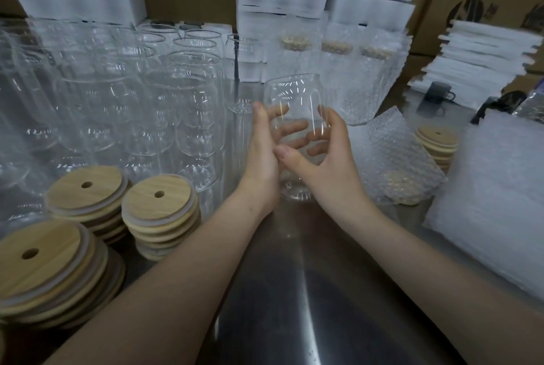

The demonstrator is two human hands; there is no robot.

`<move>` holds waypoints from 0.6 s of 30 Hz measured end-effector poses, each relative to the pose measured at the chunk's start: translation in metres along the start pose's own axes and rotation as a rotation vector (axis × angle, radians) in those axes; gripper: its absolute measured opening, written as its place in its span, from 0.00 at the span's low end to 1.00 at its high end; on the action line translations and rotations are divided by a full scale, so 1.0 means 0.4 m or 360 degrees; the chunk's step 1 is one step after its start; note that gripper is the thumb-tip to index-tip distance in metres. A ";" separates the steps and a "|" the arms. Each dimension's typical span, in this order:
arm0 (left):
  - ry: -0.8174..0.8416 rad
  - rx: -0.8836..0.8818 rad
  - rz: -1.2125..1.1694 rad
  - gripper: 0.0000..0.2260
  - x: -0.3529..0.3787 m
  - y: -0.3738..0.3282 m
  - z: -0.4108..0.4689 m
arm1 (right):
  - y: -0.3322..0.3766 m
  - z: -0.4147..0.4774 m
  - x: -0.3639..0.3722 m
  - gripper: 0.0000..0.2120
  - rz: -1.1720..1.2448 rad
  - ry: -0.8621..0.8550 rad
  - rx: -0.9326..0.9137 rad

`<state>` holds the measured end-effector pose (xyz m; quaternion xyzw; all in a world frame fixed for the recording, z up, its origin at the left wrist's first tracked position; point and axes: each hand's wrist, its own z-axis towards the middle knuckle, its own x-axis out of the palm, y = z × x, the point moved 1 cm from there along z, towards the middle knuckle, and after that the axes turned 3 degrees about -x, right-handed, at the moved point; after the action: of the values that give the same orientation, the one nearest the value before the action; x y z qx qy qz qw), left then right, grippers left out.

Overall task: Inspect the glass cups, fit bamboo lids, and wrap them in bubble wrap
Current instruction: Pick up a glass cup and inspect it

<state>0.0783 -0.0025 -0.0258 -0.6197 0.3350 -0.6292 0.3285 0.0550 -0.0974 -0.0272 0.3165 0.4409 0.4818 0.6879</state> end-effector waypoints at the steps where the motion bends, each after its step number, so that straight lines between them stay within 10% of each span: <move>1: 0.0034 -0.0024 -0.0043 0.25 -0.005 -0.003 0.004 | -0.001 0.003 -0.001 0.49 0.0014 0.0012 -0.0020; 18: 0.0369 -0.0346 -0.0296 0.45 -0.029 -0.005 0.021 | -0.003 0.019 -0.030 0.21 0.0601 0.0283 -0.0113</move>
<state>0.0870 0.0078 -0.0306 -0.6032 0.3779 -0.6841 0.1593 0.0608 -0.1092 -0.0214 0.3254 0.4155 0.6435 0.5544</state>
